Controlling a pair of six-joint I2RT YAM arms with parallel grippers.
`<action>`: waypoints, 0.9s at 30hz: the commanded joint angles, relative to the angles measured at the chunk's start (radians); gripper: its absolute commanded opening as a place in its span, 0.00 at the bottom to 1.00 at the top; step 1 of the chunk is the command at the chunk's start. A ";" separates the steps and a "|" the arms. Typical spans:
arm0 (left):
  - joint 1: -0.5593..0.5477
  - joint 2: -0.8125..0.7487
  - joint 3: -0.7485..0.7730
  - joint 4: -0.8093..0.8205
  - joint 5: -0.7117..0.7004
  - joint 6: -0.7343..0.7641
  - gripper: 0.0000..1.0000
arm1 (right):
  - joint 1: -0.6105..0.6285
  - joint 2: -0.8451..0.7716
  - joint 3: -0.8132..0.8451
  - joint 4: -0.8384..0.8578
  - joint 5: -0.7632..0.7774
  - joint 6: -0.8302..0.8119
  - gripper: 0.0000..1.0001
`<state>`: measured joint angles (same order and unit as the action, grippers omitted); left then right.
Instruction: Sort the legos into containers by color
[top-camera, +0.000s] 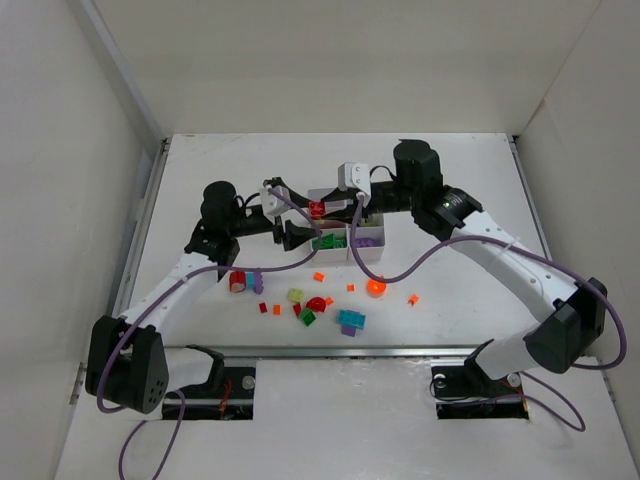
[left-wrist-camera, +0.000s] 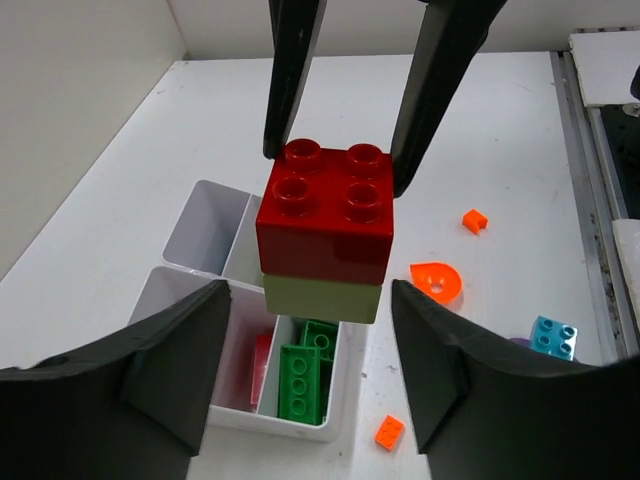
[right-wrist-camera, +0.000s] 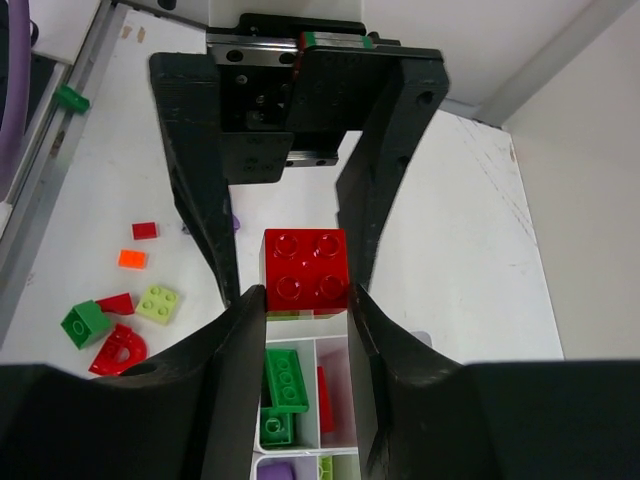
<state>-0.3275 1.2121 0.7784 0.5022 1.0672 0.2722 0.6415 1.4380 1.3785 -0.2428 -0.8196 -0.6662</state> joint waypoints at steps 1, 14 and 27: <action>-0.002 -0.048 0.015 0.013 0.005 0.009 0.64 | 0.007 -0.022 0.008 0.001 -0.032 -0.015 0.00; -0.002 -0.046 0.025 0.013 0.036 -0.024 0.53 | 0.007 0.007 0.008 0.000 -0.035 -0.015 0.00; -0.002 -0.037 0.027 -0.010 -0.061 -0.045 0.00 | 0.007 0.007 0.008 -0.009 -0.012 -0.024 0.00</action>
<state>-0.3279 1.1862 0.7788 0.4801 1.0569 0.2447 0.6418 1.4452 1.3766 -0.2543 -0.8158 -0.6834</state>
